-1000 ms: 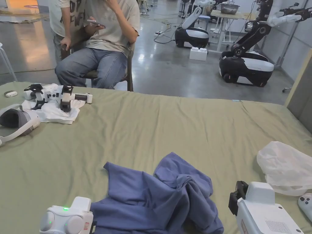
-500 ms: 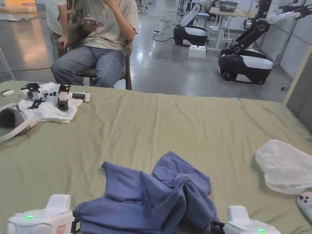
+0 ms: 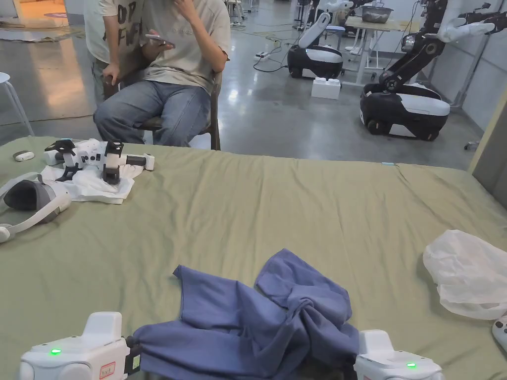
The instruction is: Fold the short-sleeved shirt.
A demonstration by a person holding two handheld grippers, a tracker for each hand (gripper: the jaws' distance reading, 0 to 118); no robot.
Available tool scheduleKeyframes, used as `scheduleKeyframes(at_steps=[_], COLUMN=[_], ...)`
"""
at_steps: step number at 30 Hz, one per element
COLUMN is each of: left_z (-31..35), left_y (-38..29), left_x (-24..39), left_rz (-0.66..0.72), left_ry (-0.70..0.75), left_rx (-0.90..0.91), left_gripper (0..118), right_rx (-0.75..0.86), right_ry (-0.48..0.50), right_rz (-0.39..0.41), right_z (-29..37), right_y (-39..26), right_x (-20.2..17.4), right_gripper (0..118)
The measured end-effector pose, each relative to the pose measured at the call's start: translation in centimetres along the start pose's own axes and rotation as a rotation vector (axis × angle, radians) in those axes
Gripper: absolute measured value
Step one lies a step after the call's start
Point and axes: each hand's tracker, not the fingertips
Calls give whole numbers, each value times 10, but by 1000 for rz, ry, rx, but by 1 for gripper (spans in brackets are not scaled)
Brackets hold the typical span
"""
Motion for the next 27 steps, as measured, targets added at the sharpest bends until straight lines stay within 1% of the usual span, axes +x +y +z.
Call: scheduleKeyframes(at_steps=[2, 4, 7, 12, 14, 17, 19, 21, 23, 27], left_z=[10, 23, 45, 86, 105, 129, 141, 152, 159, 162], left_y=[9, 22, 46, 95, 114, 145, 165, 185, 206, 245], left_x=[0, -1, -3, -14, -15, -19, -20, -20, -21, -18], left_rz=[-10, -17, -17, -17, -8, -17, -11, -14, -13, -18], left_ry=[4, 3, 7, 5, -12, 0, 0, 11, 17, 26], left_rx=[47, 98, 186, 310, 350, 412, 438, 471, 494, 519], left_gripper=[0, 0, 0, 0, 0, 0, 0, 0, 0, 0], right_rx=[61, 108, 176, 286, 334, 404, 438, 488, 518, 557], right_ry=[-21, -14, -38, -69, -83, -95, -100, -108, -138, -143], right_rz=[-4, -10, 12, 20, 13, 3, -16, -18, -8, -17], right_z=[20, 43, 74, 125, 146, 176, 194, 208, 221, 233], right_y=[8, 19, 38, 72, 84, 106, 121, 139, 158, 199], right_x=[5, 11, 18, 32, 39, 49, 55, 60, 62, 68], right_gripper=[7, 7, 6, 6, 6, 6, 6, 6, 6, 6])
